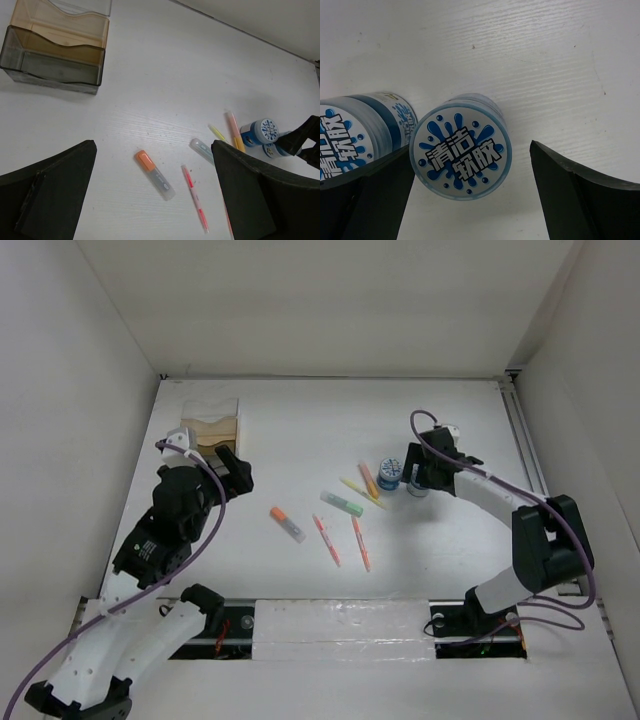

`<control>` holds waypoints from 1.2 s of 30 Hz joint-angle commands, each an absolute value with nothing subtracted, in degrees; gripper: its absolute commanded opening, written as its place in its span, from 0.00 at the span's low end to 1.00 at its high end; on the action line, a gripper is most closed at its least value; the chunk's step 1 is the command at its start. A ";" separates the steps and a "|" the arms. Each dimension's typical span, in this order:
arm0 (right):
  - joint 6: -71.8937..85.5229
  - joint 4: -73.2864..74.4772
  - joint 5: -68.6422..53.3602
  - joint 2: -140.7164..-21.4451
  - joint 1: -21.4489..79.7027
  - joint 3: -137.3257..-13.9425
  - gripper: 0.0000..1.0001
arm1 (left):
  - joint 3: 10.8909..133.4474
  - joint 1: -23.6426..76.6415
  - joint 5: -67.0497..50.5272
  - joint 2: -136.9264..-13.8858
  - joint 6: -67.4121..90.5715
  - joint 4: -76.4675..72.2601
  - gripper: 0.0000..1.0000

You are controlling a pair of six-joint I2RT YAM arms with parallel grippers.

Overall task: Sort the stationery into containers
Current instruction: Pick up the stationery from the center of the board.

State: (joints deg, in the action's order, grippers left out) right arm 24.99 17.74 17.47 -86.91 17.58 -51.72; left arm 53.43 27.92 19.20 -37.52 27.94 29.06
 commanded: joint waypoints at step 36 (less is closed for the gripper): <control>23.73 21.69 20.21 -87.01 17.23 -59.23 0.00 | 53.09 27.77 16.97 -38.50 26.63 25.85 1.00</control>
